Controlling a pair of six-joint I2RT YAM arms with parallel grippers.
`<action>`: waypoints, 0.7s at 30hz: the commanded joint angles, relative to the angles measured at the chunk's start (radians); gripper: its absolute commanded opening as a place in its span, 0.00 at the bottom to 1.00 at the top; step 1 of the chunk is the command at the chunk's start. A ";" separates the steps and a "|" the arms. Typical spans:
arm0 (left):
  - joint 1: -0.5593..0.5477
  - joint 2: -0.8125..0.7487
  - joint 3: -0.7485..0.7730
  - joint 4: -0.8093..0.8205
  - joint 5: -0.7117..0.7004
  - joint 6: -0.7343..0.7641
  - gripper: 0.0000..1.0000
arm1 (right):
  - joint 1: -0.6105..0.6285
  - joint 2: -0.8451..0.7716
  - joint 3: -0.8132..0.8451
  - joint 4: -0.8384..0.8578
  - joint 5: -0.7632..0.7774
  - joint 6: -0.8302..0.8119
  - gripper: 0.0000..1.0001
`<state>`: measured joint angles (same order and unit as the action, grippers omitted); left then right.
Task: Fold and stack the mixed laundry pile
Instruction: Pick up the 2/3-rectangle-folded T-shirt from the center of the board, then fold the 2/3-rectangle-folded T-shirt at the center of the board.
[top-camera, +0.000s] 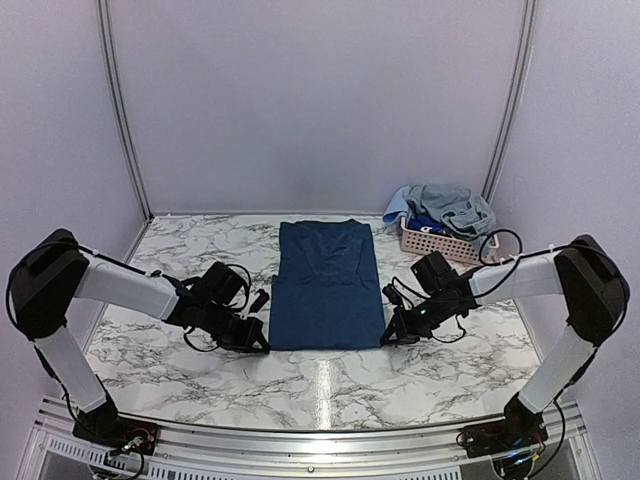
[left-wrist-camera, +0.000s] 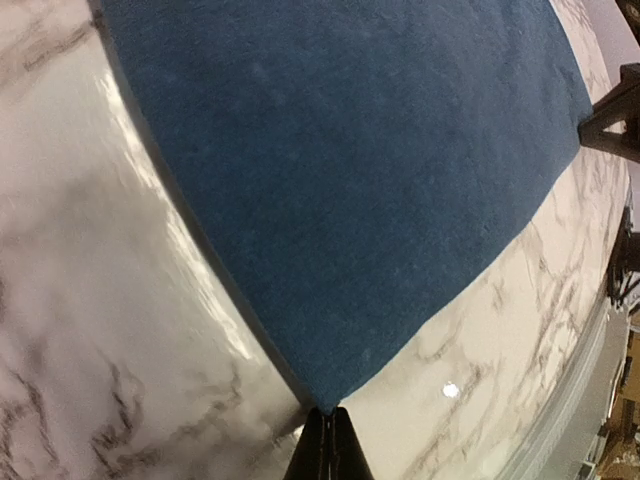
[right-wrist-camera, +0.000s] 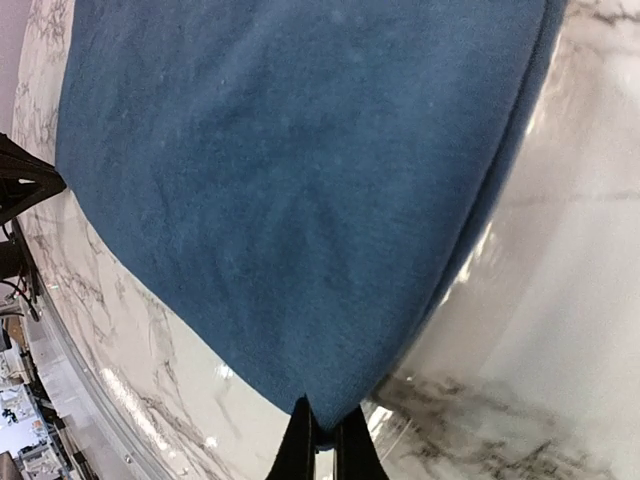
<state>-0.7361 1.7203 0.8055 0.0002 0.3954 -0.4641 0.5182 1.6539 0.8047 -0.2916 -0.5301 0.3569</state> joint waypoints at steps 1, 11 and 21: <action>-0.066 -0.144 -0.094 -0.009 -0.015 -0.059 0.00 | 0.061 -0.138 -0.080 -0.036 0.024 0.073 0.00; -0.095 -0.359 -0.015 -0.161 -0.045 -0.124 0.00 | 0.096 -0.347 -0.002 -0.169 0.041 0.171 0.00; 0.141 -0.014 0.413 -0.204 -0.051 -0.049 0.00 | -0.093 0.043 0.435 -0.227 0.027 -0.005 0.00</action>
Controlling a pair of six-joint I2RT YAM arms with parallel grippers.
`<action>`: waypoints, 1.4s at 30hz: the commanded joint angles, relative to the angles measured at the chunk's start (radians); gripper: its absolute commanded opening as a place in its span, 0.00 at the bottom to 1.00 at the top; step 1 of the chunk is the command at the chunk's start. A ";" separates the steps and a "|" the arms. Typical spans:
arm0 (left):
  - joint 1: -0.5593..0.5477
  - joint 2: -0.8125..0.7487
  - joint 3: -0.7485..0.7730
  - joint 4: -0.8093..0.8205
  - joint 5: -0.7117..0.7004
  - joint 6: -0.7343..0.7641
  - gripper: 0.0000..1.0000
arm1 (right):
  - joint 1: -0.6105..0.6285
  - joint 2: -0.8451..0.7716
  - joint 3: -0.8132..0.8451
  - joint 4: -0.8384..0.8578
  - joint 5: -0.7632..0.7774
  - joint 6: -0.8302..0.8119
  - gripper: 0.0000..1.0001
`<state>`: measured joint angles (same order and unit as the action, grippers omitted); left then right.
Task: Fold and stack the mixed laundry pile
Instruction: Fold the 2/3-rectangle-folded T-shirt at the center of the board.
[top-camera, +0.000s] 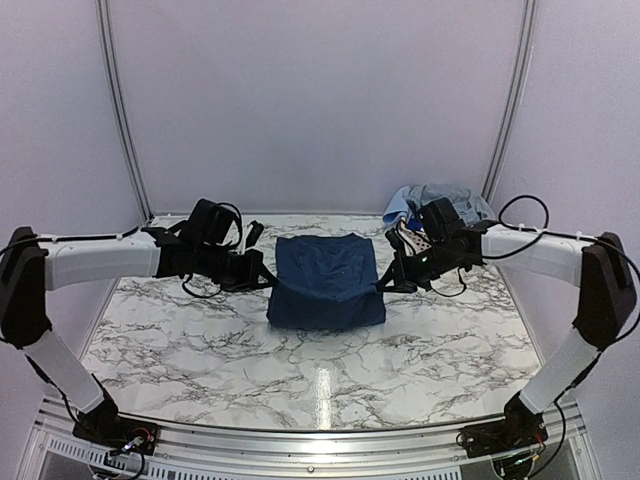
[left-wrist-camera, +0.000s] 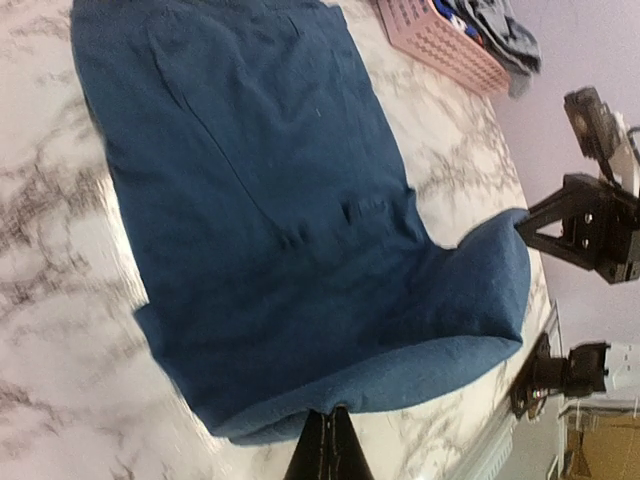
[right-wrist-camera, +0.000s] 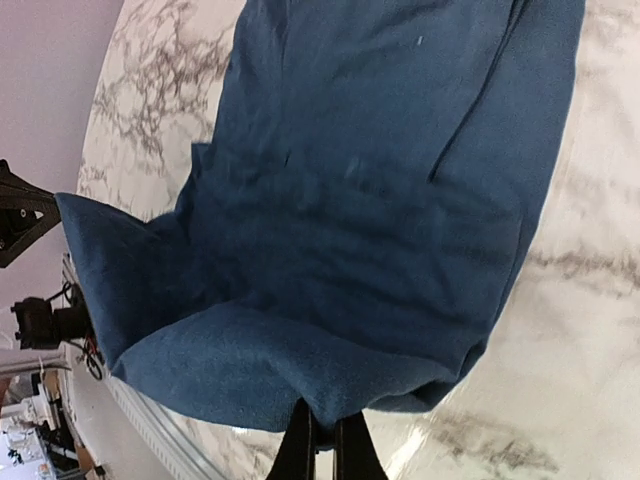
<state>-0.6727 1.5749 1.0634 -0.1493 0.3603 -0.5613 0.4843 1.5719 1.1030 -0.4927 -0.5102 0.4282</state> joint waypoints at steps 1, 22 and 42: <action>0.092 0.177 0.203 -0.061 -0.013 0.055 0.00 | -0.072 0.171 0.184 -0.025 0.004 -0.087 0.00; 0.113 0.266 0.009 -0.011 0.059 0.069 0.00 | 0.035 0.348 0.032 0.104 -0.052 -0.075 0.00; 0.139 0.097 0.147 -0.137 0.037 0.092 0.00 | -0.064 0.063 0.100 -0.152 0.001 -0.070 0.00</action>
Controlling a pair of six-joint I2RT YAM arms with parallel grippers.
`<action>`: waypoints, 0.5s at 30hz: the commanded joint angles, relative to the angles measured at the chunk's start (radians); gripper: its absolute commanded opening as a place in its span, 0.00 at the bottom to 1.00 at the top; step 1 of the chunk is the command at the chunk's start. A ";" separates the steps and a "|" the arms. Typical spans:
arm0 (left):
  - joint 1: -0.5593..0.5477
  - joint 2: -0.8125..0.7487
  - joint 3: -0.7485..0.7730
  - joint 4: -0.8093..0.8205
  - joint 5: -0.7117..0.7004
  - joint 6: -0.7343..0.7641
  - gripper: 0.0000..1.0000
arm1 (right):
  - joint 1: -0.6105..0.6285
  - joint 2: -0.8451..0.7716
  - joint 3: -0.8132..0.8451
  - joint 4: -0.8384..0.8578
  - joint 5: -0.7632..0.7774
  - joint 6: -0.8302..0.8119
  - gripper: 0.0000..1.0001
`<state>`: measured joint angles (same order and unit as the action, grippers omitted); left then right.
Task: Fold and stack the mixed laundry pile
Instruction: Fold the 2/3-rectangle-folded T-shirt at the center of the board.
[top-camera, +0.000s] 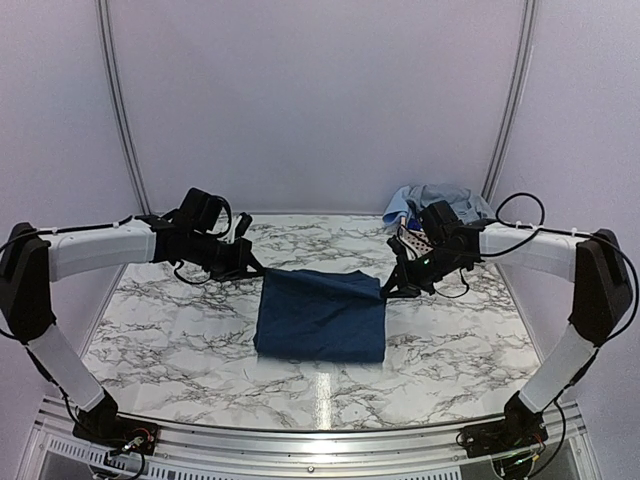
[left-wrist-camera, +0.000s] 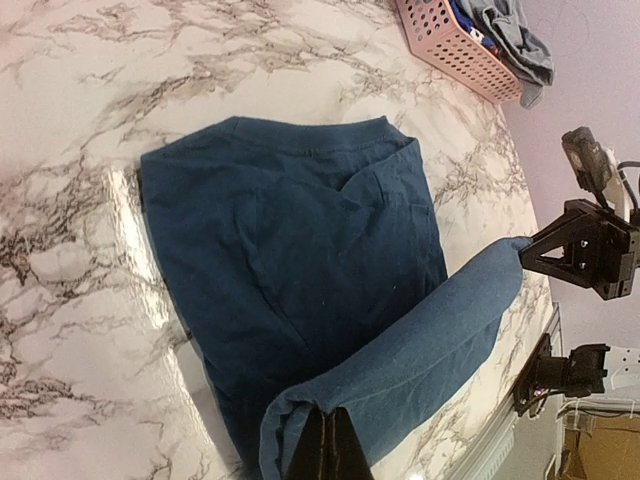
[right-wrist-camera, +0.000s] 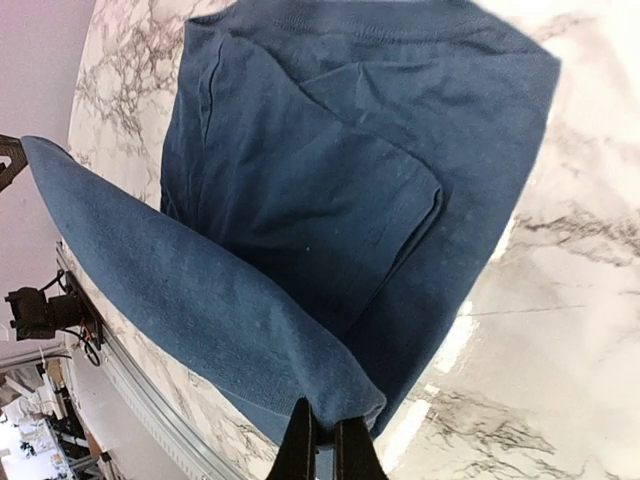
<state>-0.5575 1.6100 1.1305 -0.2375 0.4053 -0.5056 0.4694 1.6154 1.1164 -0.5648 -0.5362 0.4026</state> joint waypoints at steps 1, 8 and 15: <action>0.030 0.077 0.103 -0.054 -0.006 0.042 0.00 | -0.059 0.031 0.106 -0.088 0.024 -0.053 0.00; 0.080 0.182 0.219 -0.060 0.000 0.059 0.00 | -0.091 0.148 0.271 -0.122 0.013 -0.100 0.00; 0.097 0.312 0.308 -0.059 0.010 0.068 0.00 | -0.139 0.306 0.398 -0.109 -0.015 -0.129 0.00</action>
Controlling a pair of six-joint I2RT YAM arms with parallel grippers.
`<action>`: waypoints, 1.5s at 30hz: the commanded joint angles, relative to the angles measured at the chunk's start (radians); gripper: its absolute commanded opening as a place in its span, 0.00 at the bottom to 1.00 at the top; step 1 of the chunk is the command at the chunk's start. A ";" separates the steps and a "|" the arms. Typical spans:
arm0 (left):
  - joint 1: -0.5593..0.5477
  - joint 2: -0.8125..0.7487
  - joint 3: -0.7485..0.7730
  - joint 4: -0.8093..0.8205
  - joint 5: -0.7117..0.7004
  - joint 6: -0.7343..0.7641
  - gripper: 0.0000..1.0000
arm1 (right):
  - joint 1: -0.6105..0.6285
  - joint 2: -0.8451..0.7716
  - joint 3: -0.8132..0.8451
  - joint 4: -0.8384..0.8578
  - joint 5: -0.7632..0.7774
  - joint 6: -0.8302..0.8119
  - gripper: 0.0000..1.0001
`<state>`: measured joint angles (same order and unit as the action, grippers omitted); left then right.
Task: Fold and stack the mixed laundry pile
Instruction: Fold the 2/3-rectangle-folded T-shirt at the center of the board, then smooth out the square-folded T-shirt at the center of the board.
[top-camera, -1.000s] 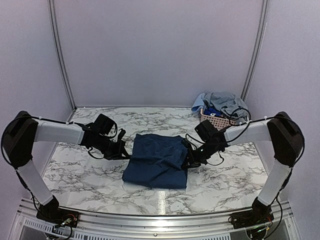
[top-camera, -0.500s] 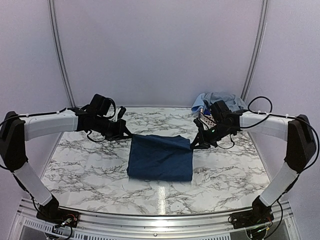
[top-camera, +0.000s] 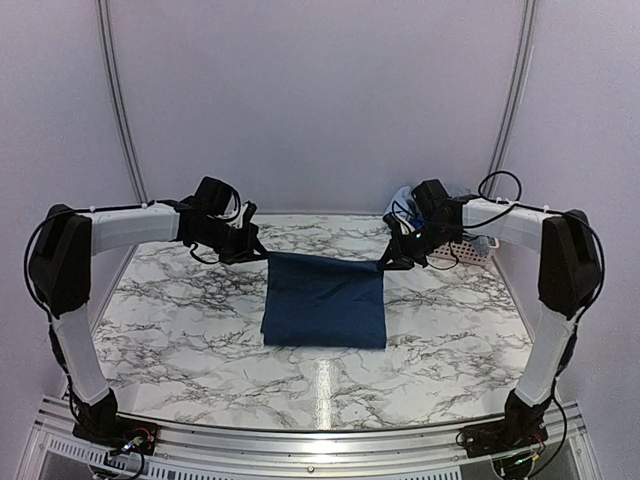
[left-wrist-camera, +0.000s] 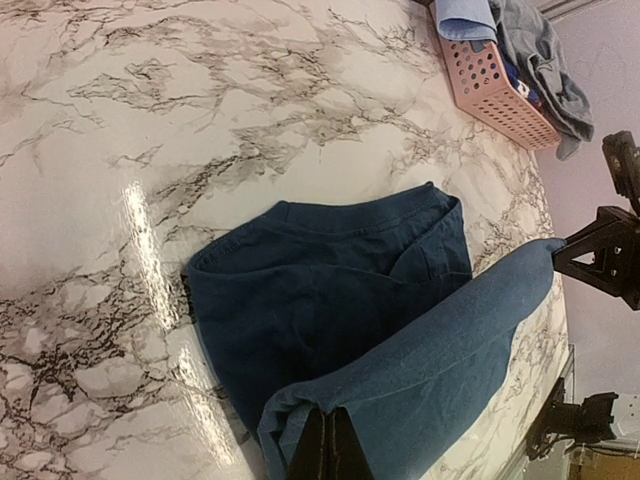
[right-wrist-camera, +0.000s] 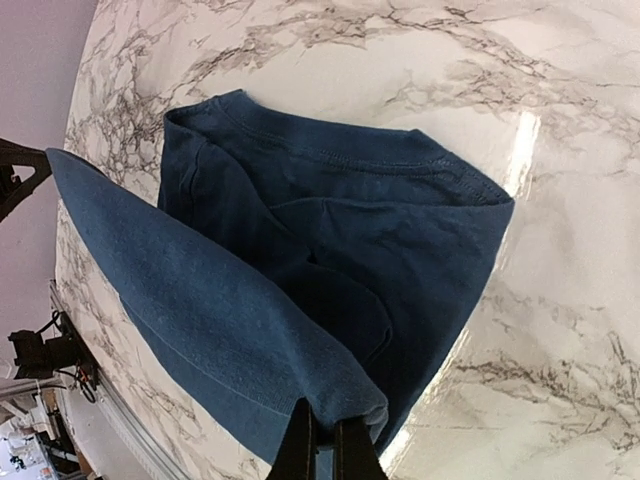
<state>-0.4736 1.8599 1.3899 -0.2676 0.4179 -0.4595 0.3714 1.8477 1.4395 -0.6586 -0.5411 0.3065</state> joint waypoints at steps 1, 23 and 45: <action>0.015 0.079 0.060 -0.029 -0.004 0.020 0.00 | -0.045 0.092 0.088 -0.010 -0.016 -0.035 0.00; 0.085 0.155 0.099 0.063 -0.092 -0.033 0.64 | -0.140 0.090 0.135 0.103 0.009 -0.022 0.47; 0.013 0.371 0.097 0.396 0.143 -0.168 0.45 | -0.065 0.380 0.204 0.324 -0.159 -0.063 0.21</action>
<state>-0.4950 2.1799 1.4395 0.0460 0.5594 -0.5591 0.3618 2.1910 1.5703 -0.4156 -0.7074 0.2428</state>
